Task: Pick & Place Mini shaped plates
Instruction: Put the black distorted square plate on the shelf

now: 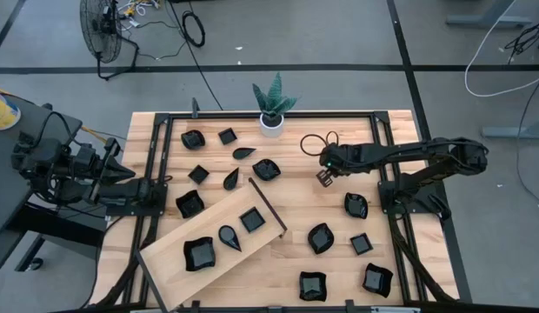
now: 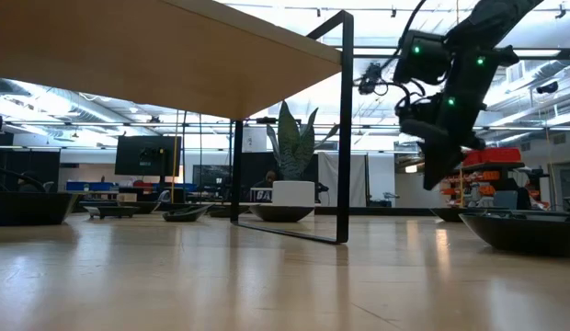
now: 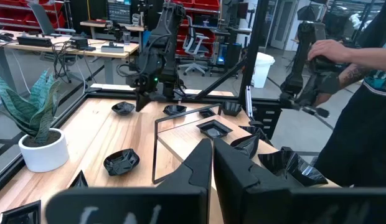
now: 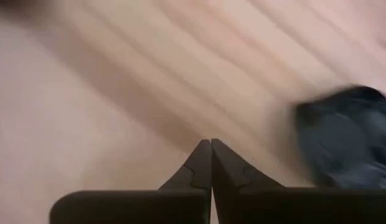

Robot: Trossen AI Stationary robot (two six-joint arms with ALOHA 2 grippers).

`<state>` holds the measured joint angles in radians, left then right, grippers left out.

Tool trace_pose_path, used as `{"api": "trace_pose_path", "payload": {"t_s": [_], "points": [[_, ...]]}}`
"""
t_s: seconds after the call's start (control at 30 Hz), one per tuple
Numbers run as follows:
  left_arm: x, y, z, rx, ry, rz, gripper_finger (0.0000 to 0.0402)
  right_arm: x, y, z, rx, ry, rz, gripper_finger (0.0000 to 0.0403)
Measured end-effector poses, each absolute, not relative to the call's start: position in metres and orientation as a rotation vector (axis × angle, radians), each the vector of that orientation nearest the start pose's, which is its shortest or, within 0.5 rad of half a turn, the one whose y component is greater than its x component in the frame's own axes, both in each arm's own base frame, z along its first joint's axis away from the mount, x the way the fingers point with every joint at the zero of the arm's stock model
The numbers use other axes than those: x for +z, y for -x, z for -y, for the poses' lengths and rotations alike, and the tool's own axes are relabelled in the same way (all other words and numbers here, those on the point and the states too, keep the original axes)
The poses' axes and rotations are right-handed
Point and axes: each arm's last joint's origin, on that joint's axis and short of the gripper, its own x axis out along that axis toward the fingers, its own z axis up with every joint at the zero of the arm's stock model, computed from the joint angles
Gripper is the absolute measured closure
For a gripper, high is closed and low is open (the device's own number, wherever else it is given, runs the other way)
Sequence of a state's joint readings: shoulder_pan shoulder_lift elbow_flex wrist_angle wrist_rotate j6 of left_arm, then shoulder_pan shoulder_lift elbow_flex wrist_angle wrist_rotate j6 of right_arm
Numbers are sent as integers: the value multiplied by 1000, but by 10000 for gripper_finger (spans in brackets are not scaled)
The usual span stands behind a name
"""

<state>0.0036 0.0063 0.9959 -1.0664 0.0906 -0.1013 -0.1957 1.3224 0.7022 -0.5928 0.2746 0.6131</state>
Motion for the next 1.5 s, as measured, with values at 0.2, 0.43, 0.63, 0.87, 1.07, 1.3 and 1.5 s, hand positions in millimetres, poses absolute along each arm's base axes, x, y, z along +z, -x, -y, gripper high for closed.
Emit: {"api": "trace_pose_path", "payload": {"t_s": [0.2,0.43,0.63,0.87,1.07,1.3,1.5], "points": [[335,63,3,-83,105,-81,383,191,-234,35,-653,-480,-968,401],[335,63,3,-83,105,-81,383,213,-248,27,-597,-478,-882,401],[336,63,3,-83,105,-81,383,220,-255,22,-556,-472,-832,401],[336,63,3,-83,105,-81,383,220,-255,22,-557,-472,-829,401],[335,63,3,-83,105,-81,383,220,-255,22,-557,-473,-829,401],[335,63,3,-83,105,-81,383,215,-254,22,-555,-476,-818,401],[335,63,3,-83,105,-81,383,201,-249,23,-552,-491,-843,401]]}}
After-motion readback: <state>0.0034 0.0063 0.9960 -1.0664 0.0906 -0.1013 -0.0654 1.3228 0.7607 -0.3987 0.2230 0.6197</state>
